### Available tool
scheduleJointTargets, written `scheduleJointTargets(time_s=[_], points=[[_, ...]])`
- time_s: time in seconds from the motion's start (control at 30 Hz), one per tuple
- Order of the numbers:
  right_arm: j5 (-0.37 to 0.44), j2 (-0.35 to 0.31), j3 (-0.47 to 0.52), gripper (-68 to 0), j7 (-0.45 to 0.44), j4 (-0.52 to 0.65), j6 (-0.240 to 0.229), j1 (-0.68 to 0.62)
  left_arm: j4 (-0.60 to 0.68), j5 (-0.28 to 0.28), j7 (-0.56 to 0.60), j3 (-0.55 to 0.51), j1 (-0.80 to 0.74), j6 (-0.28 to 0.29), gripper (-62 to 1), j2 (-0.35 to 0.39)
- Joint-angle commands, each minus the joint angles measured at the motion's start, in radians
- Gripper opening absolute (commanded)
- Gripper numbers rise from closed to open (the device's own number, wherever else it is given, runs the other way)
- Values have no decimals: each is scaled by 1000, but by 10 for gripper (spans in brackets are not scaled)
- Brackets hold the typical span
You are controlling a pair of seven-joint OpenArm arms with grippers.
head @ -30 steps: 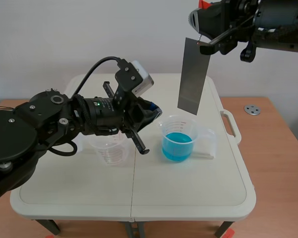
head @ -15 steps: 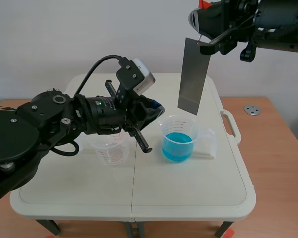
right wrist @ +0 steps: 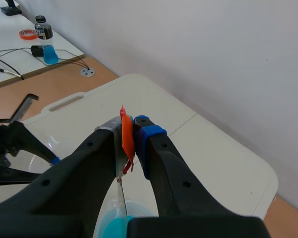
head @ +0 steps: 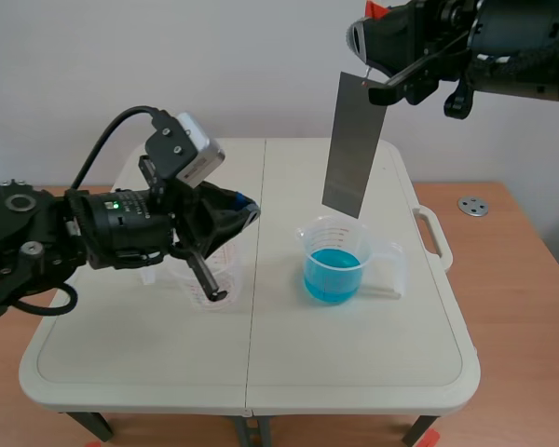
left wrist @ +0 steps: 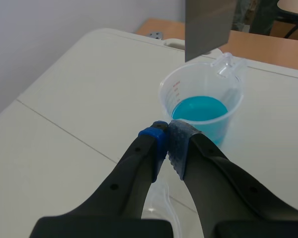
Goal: Hold the metal plate by the orange handle, dip it into the blue solution, take it out and point at it, then put the plate back in the beaker on the left.
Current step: 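Point at the plate with the left hand, then lower the plate into the blue solution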
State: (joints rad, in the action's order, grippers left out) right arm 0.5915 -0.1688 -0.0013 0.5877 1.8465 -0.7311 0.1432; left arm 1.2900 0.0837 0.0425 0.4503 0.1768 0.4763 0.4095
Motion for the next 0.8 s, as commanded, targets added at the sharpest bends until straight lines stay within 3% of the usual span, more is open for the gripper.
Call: scheduleJointTargets(time_s=[0.0, 0.3, 0.57, 0.77], points=[[11, -2, 3, -662, -13, 5, -3, 18, 54, 10, 25, -31, -51, 2, -590, 28], [11, -2, 3, -662, -14, 5, -4, 18, 267, 10, 100, -272, -372, 2, -590, 158], [-54, 47, 10, -662, -14, -24, -15, 18, 386, 10, 193, -533, -674, 2, -590, 167], [-53, 47, 10, -662, -30, -64, -15, 18, 429, 19, 276, -676, -883, 2, -590, 165]])
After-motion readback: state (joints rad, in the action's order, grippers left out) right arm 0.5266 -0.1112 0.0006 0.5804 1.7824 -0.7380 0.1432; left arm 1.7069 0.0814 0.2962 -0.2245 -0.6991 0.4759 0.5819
